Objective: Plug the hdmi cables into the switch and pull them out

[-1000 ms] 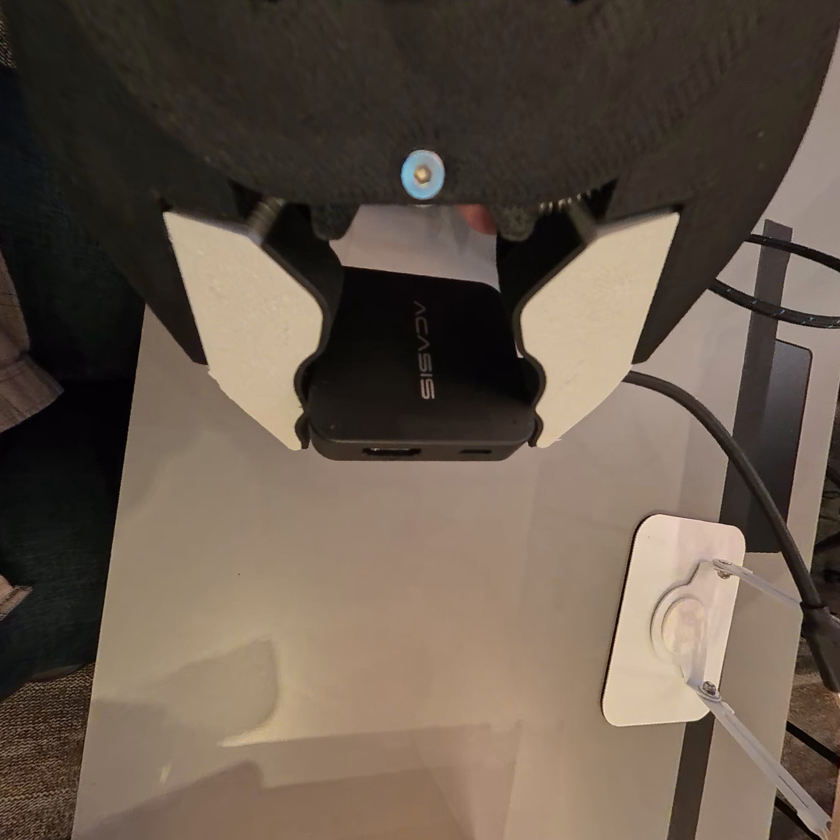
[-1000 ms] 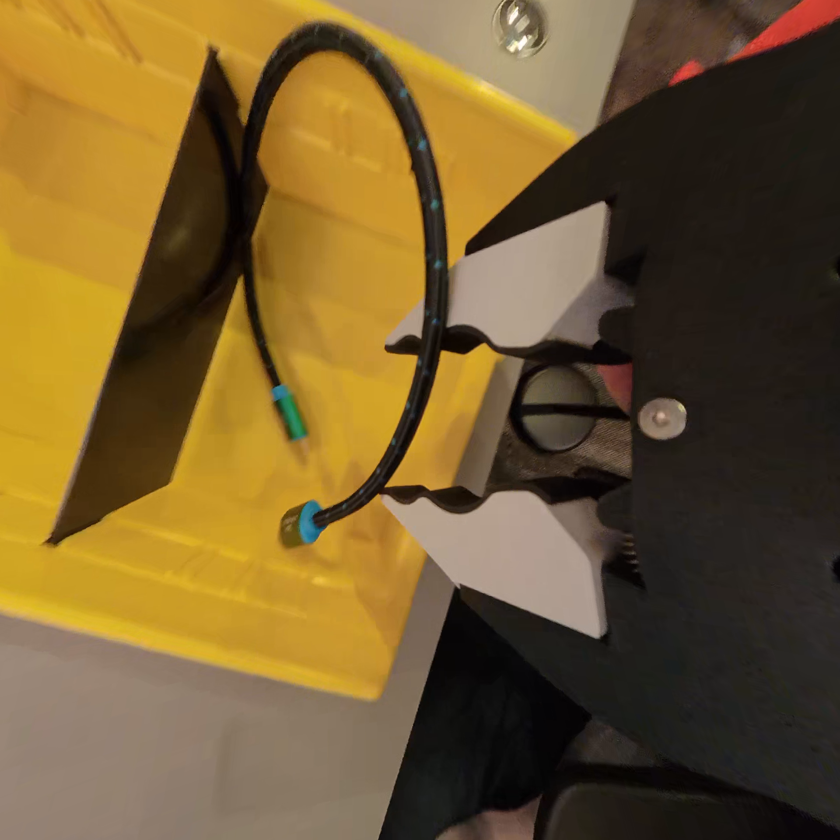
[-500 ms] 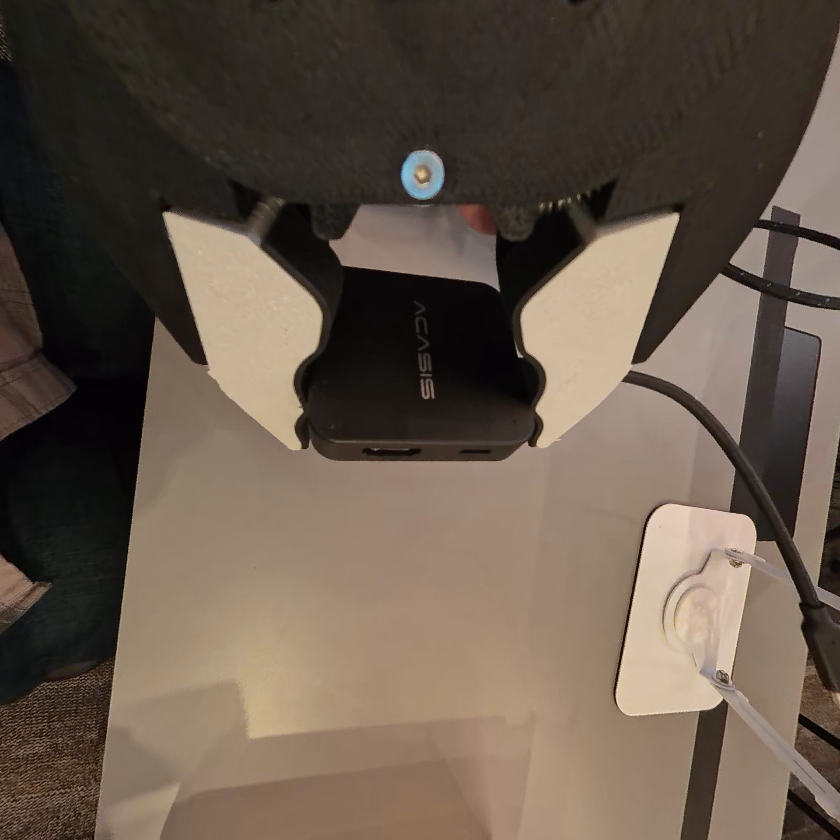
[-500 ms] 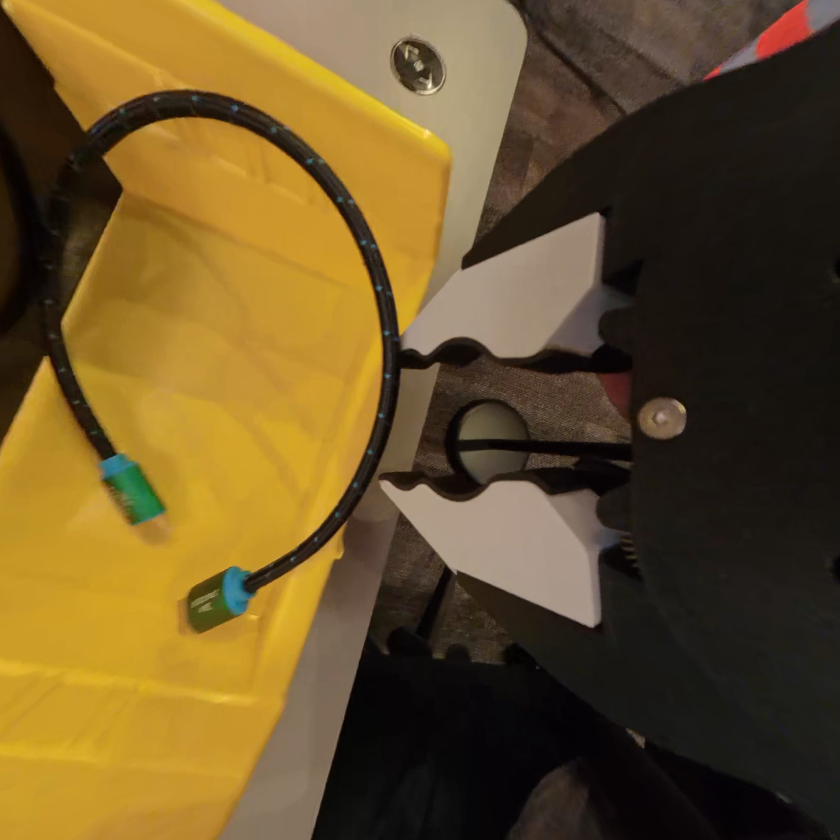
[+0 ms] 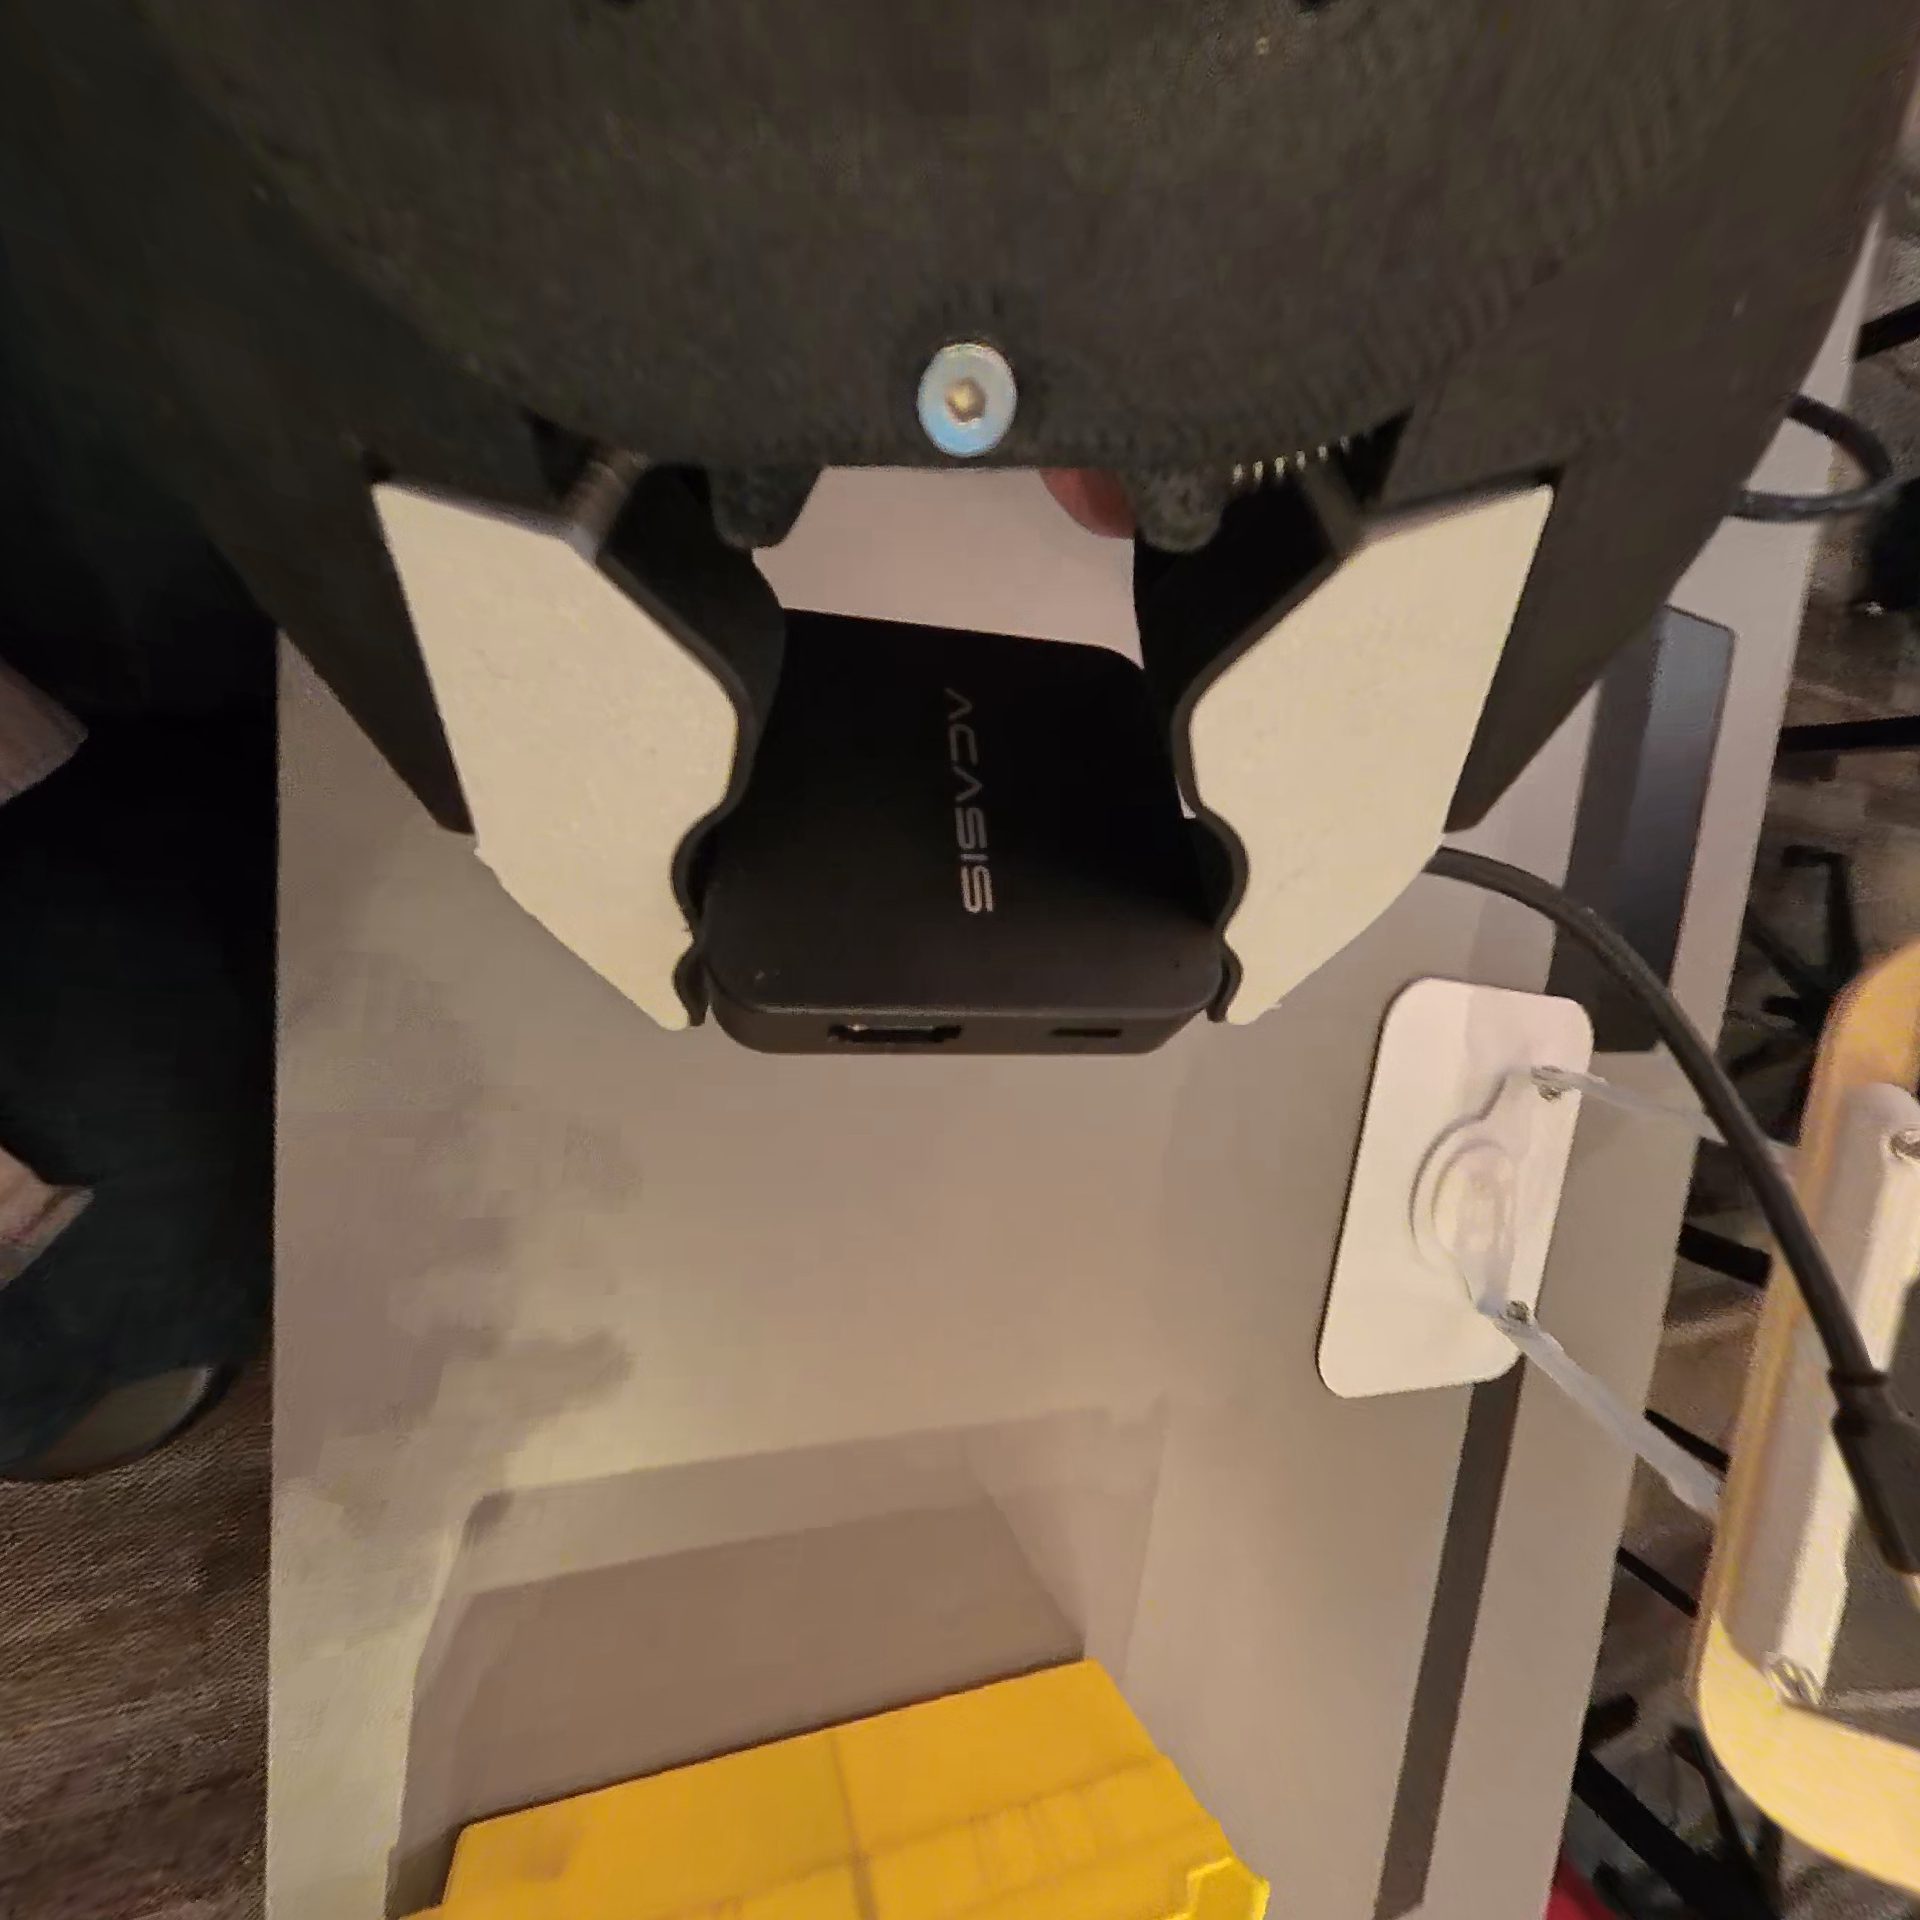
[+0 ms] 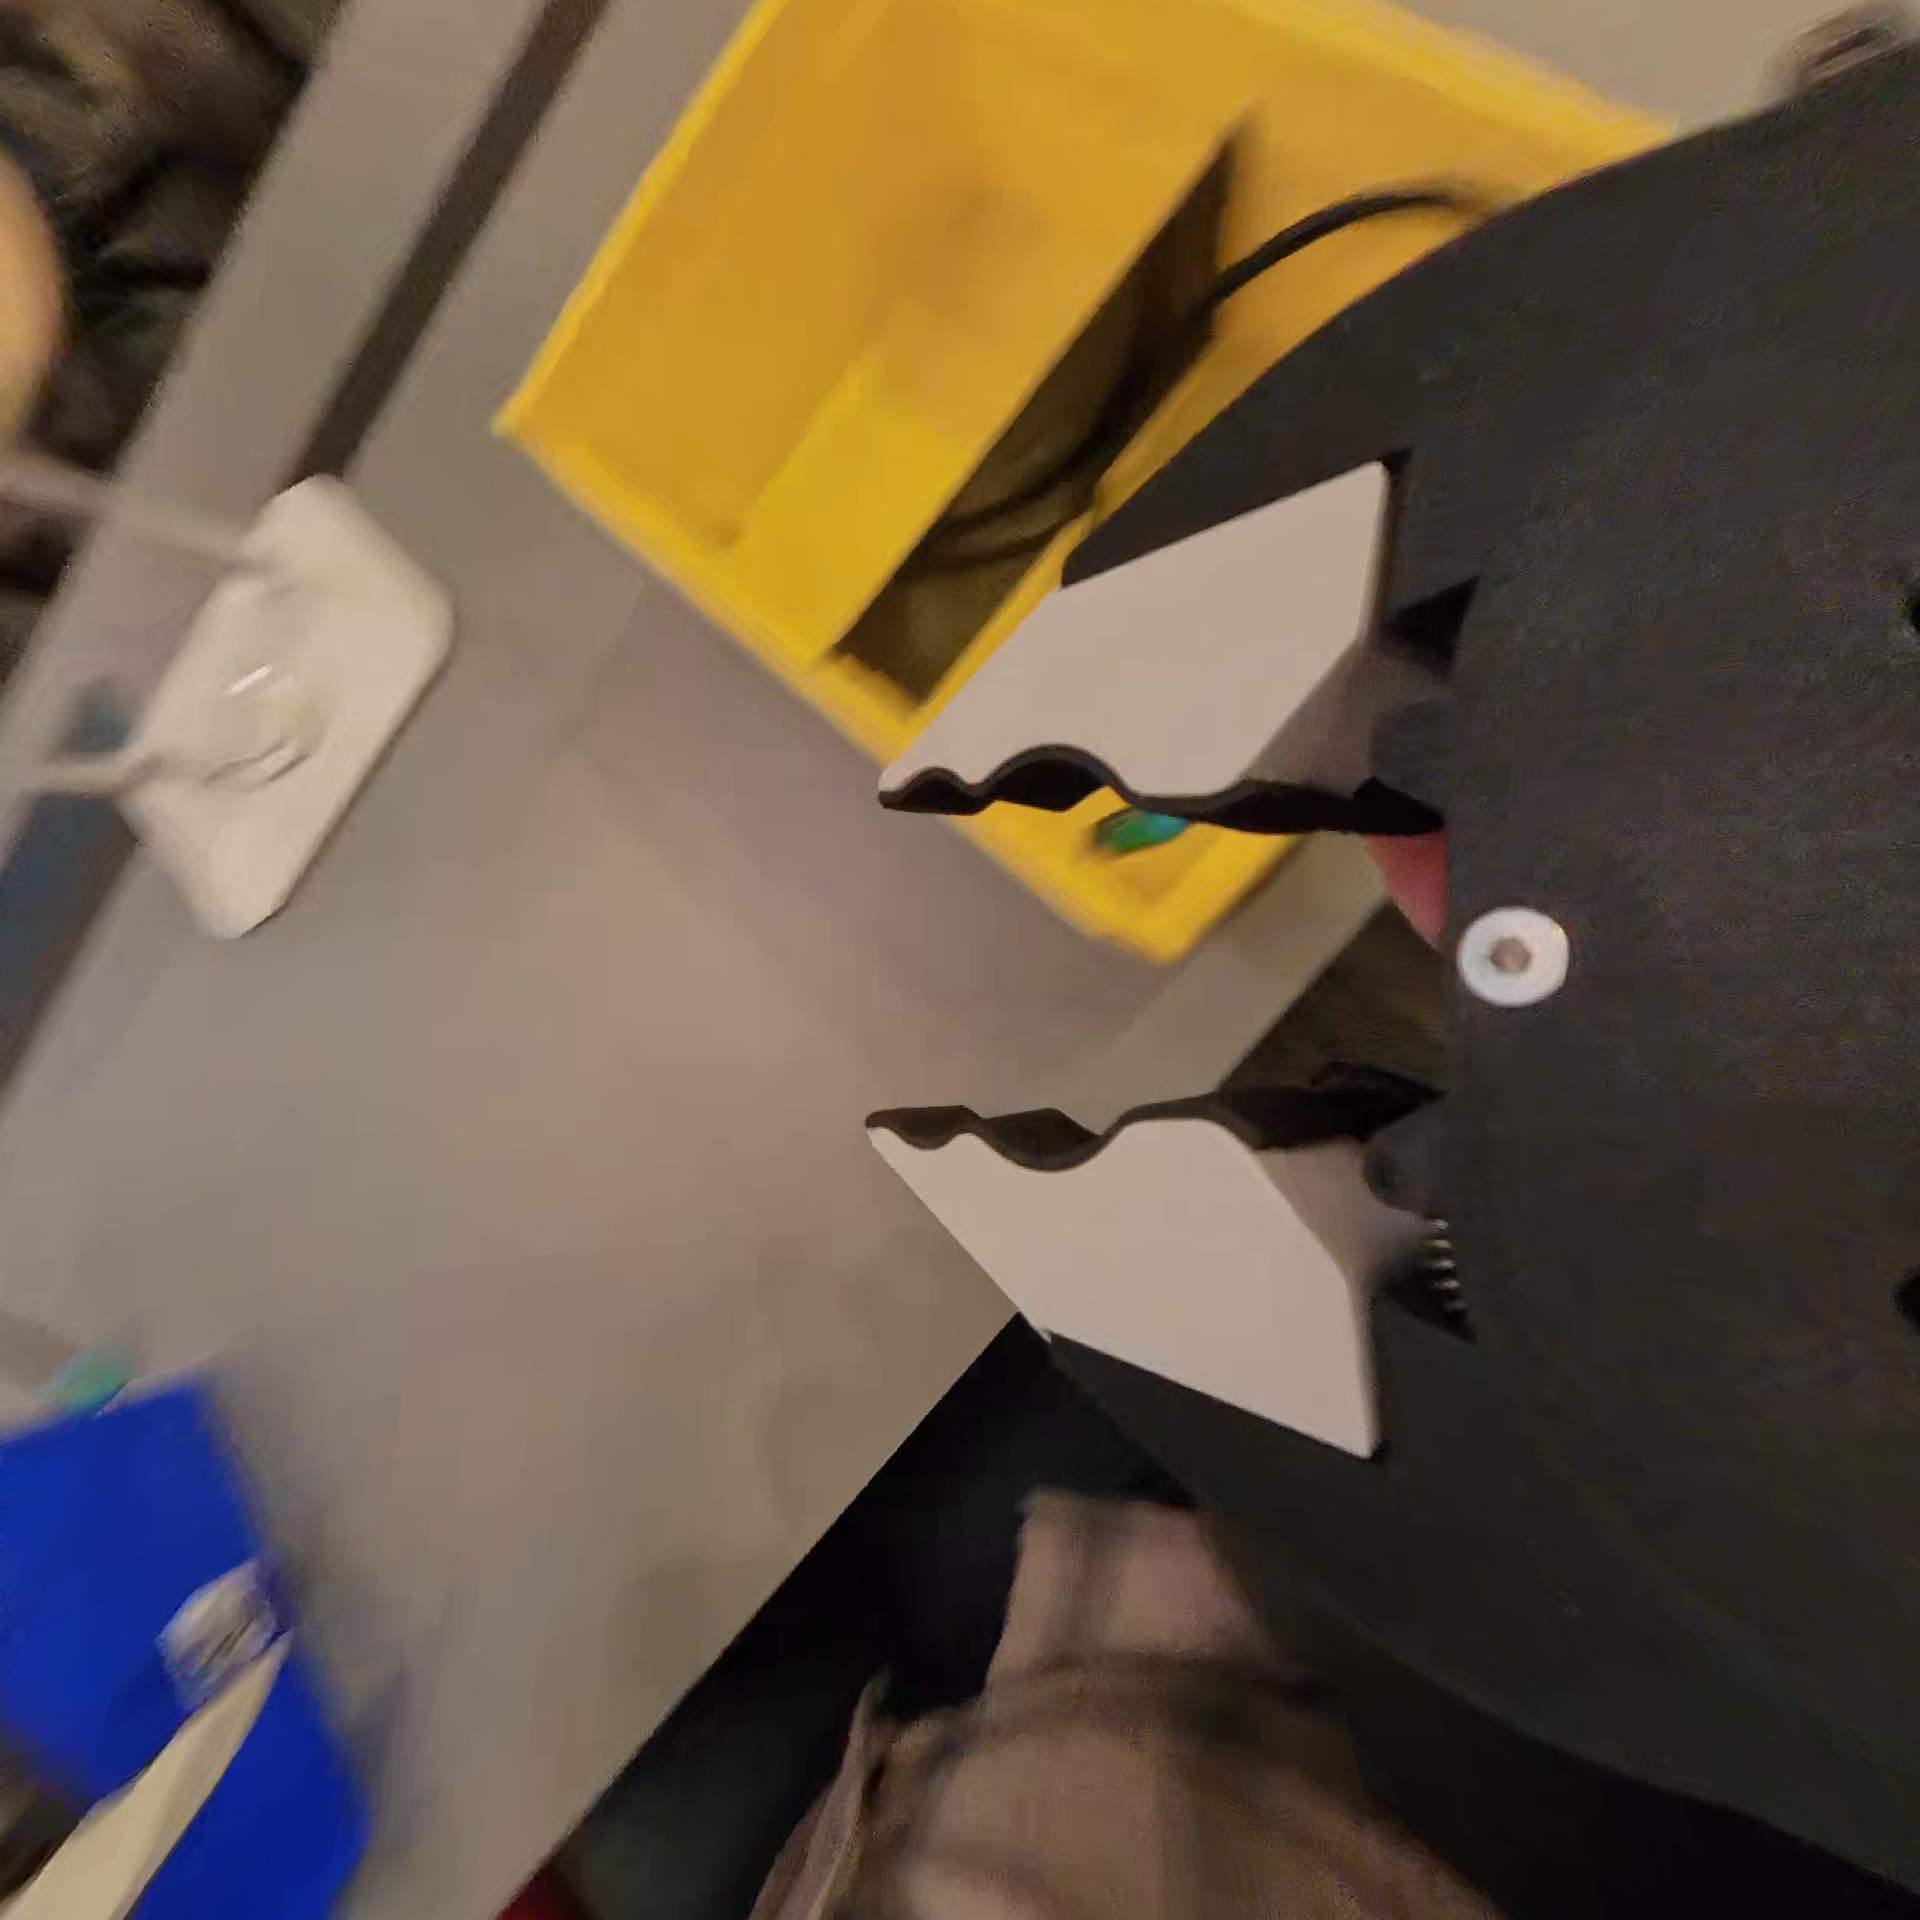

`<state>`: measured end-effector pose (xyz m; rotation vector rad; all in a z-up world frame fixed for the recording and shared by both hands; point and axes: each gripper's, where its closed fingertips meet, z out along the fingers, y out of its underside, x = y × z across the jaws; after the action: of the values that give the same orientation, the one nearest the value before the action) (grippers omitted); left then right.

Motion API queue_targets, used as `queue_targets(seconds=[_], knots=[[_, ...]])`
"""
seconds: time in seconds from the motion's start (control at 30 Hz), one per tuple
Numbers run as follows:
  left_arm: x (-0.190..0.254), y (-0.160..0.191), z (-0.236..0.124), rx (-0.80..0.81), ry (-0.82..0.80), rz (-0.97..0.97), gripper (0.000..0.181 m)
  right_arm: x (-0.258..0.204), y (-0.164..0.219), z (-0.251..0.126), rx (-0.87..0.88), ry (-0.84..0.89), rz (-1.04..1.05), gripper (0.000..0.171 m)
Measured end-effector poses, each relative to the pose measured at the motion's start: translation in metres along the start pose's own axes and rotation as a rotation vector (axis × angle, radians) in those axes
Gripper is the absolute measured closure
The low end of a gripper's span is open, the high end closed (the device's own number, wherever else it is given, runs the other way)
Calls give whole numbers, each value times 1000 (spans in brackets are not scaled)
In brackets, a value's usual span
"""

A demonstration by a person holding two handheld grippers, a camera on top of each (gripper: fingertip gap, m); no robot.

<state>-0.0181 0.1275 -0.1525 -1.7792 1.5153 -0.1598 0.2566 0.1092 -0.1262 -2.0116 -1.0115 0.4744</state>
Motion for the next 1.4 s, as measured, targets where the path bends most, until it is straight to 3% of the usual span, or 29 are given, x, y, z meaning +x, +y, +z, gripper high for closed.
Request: queue_targets(seconds=[0.1, 0.27, 0.47, 0.67, 0.73, 0.8, 0.83, 1.07, 1.17, 1.4], knots=[[2, -15, 7, 19, -24, 39, 94, -44, -50, 37, 136, -145, -54, 115], [-7, -29, 17, -1, -168, 182, 93, -94, -107, 87, 301, -392, 105, 121], [-12, -39, 26, -44, -335, 344, 94, -129, -128, 127, 313, -556, 213, 123], [-11, -45, 37, -92, -443, 472, 94, -144, -122, 162, 241, -542, 229, 126], [-11, -53, 37, -95, -506, 525, 94, -146, -124, 164, 259, -554, 230, 131], [-10, -58, 40, -98, -534, 547, 94, -149, -125, 161, 272, -571, 203, 155], [-12, -60, 41, -99, -560, 552, 94, -148, -125, 161, 280, -558, 201, 159], [-4, -95, 29, 18, -610, 565, 88, -137, -128, 130, 315, -583, 151, 161], [-5, -103, 24, 19, -623, 556, 84, -115, -124, 119, 292, -520, 118, 161], [-12, -108, 2, 124, -618, 416, 97, -38, -119, 76, 285, -352, 114, 161]])
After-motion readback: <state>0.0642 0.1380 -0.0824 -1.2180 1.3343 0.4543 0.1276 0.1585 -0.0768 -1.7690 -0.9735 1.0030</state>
